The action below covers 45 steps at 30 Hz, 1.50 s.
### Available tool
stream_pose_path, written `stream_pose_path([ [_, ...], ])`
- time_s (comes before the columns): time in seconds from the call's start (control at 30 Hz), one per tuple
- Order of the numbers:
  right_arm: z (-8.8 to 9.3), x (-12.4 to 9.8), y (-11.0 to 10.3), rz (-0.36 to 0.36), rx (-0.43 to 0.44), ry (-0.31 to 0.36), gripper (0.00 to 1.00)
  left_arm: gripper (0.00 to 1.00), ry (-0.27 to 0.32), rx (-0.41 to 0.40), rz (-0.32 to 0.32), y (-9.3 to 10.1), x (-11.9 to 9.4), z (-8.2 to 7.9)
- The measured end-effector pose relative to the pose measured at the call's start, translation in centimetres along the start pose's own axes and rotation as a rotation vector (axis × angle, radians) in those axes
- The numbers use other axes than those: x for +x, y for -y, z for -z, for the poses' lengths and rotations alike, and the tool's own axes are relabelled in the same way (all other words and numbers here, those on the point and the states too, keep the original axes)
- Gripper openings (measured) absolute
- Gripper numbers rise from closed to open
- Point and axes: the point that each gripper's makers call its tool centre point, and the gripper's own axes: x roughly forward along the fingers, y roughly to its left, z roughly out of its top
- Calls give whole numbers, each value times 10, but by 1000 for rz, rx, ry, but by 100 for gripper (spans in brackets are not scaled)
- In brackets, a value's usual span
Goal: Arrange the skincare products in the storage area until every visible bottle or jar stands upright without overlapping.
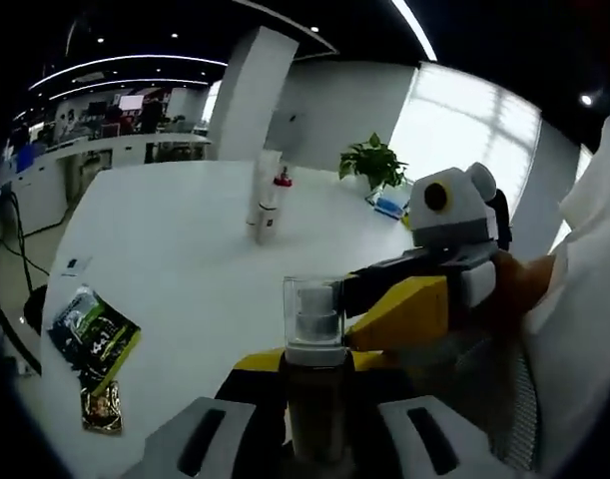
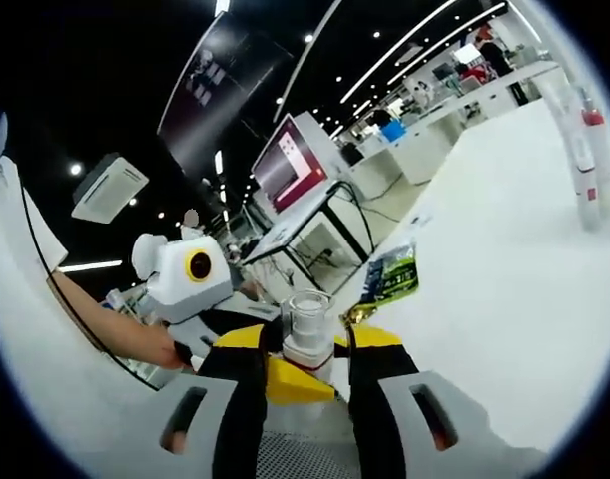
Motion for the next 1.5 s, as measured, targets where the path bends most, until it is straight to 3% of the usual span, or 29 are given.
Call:
stream_pose_path([
  [0.13,6,1,3,13,12,-29,20,22,-10,28,-15,2,2,3],
  [0.27,12,0,6,31,46,-58,19,22,-38,72,-49,-2,4,9],
  [0.5,18,-3,9,67,-25,-106,17,23,-63,201,-88,-4,9,15],
  [0.57,19,-3,11,73,-28,-109,17,23,-70,205,-89,-5,10,16],
  [0.73,20,-4,12,94,-59,-120,15,24,-167,206,-100,-11,14,35],
  [1.2,17,-6,9,129,-170,-122,15,23,-214,206,-109,-13,14,46],
  [1.5,16,-9,9,147,-179,-136,15,23,-229,202,-98,-12,14,48],
])
